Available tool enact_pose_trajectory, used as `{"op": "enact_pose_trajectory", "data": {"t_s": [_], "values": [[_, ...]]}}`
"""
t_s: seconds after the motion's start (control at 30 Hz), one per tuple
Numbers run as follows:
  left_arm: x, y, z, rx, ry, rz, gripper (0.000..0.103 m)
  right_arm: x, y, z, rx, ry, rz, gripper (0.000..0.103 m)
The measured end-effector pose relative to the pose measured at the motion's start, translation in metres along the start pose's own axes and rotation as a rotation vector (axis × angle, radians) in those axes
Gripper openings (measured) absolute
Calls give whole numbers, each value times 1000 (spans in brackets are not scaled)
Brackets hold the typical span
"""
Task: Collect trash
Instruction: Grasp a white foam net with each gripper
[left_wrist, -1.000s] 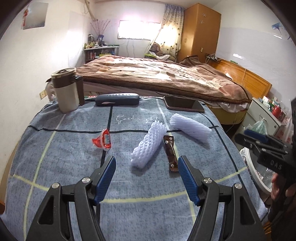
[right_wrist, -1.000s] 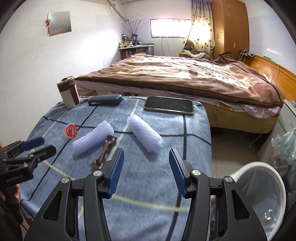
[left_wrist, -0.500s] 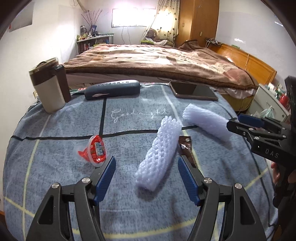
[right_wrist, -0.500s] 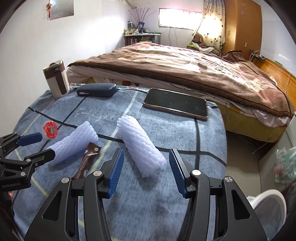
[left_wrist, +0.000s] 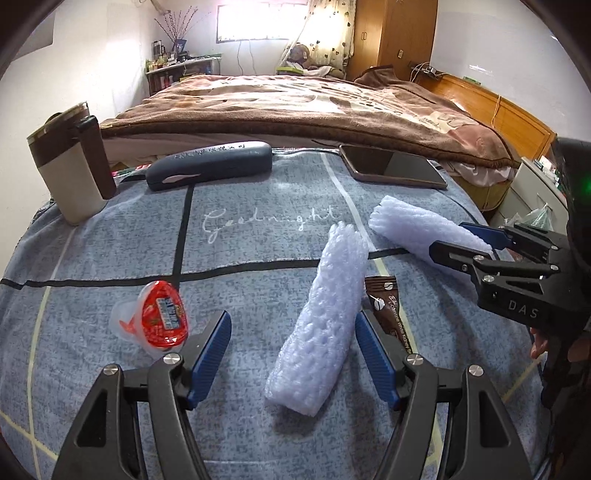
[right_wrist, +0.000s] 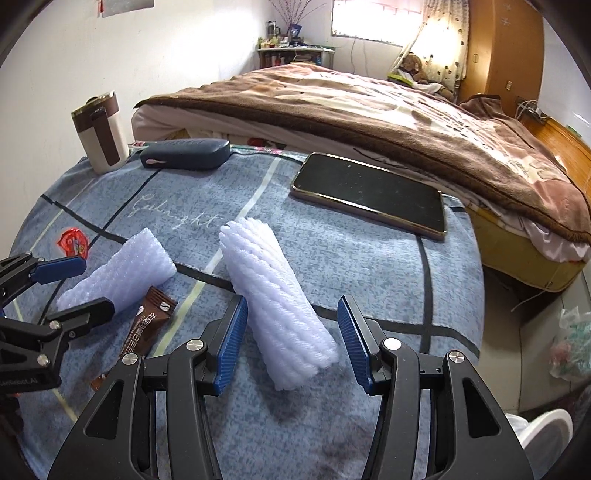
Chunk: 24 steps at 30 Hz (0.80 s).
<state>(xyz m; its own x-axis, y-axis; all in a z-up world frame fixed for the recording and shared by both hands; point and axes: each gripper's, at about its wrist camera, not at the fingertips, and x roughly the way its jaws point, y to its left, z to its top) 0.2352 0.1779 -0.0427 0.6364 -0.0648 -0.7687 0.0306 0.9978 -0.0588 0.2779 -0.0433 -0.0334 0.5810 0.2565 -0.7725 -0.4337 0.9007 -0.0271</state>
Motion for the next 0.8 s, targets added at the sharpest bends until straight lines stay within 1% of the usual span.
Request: {"op": "enact_pose_trajectory", "data": {"t_s": [0.23, 0.27, 0.33, 0.4, 0.43, 0.47, 0.53, 0.6, 0.8], "values": [[7, 2, -2, -27, 22, -11, 70, 4, -1, -2, 14, 17, 35, 53], [7, 3, -2, -33, 19, -16, 65, 5, -1, -3, 21, 19, 38, 53], [6, 3, -2, -41, 17, -31, 62, 5, -1, -5, 40, 24, 57, 53], [6, 2, -2, -37, 19, -35, 52, 5, -1, -6, 48, 25, 63, 53], [5, 1, -2, -33, 20, -37, 50, 6, -1, -6, 49, 24, 65, 53], [5, -1, -2, -30, 20, -36, 46, 4, 0, -7, 52, 22, 74, 51], [3, -3, -2, -24, 18, -40, 42, 4, 2, -6, 53, 24, 79, 45], [2, -6, -2, -17, 15, -42, 32, 4, 3, -7, 51, 21, 72, 37], [-3, -12, -4, -8, 10, -37, 31, -2, 3, -9, 65, 5, 70, 29]]}}
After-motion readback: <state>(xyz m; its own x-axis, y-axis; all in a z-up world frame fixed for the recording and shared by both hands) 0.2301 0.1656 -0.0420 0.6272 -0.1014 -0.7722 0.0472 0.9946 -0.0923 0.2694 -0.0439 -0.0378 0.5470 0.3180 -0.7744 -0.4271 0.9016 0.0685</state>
